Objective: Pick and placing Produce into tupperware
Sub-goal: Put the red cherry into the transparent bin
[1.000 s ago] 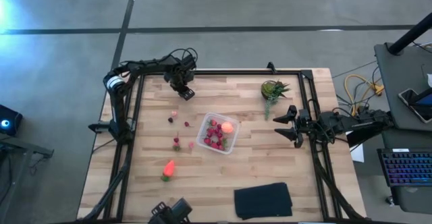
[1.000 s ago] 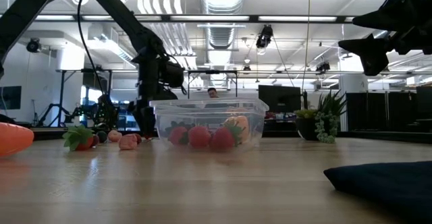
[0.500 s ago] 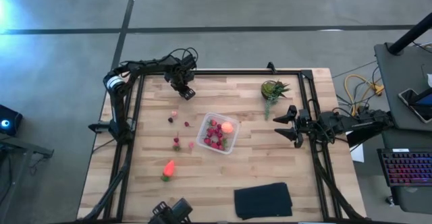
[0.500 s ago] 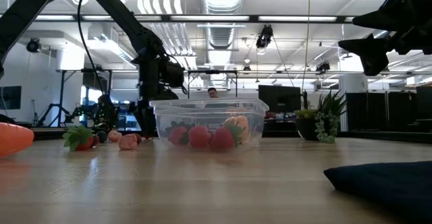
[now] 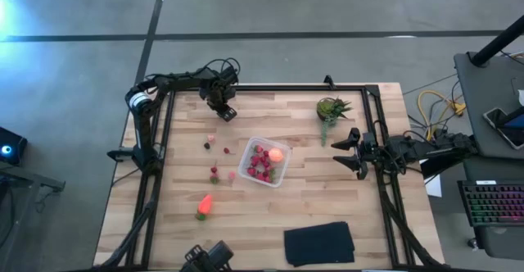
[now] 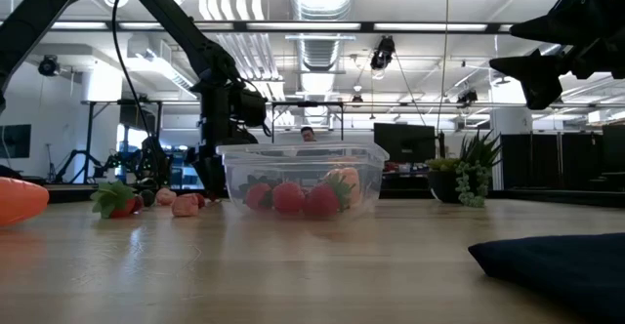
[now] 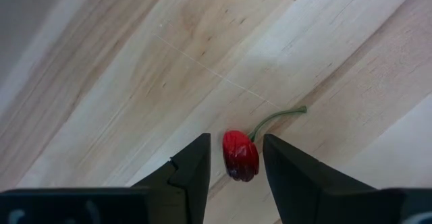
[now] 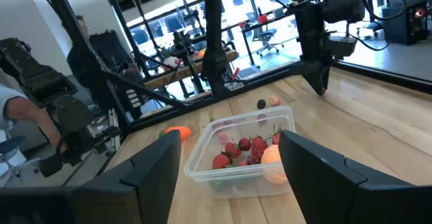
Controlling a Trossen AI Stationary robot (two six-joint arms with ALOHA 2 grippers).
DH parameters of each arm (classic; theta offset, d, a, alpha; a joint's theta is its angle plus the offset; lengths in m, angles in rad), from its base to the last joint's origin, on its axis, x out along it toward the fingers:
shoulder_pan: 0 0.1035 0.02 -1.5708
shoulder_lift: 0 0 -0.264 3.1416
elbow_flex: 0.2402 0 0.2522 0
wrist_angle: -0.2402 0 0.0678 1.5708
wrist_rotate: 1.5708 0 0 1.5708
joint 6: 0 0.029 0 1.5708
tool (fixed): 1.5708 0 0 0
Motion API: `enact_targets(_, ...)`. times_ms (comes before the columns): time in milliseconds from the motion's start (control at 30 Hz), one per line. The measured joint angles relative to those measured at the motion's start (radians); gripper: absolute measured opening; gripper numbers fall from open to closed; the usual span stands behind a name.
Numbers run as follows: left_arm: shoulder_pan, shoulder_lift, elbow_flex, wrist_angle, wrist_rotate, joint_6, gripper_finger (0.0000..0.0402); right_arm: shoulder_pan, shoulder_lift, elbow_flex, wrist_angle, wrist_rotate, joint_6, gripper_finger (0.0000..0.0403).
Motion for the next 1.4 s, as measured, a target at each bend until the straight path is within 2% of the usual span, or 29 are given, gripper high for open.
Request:
enact_targets(267, -0.003, 0.0, 0.0, -0.015, 0.001, 0.0, 0.0118, 0.0, 0.0, 0.0, 0.0, 0.0, 0.0, 0.0246)
enact_targets(633, -0.003, 0.0, 0.0, -0.002, 0.001, -0.001, 0.0064, 0.0, 0.0, 0.0, 0.0, 0.0, 0.0, 0.0246)
enact_targets(967, -0.028, -0.003, 0.002, -0.05, 0.024, -0.003, 0.0058, 0.0, 0.0, 0.0, 0.0, 0.0, 0.0, 0.0242)
enact_targets(1233, -0.112, -0.135, 0.015, -0.058, 0.091, -0.002, 0.0058, 0.0, 0.0, 0.0, 0.0, 0.0, 0.0, 0.0246)
enact_targets(1400, -0.203, -0.257, 0.029, -0.017, 0.296, -0.032, 0.0058, 0.0, 0.0, 0.0, 0.0, 0.0, 0.0, 0.0242)
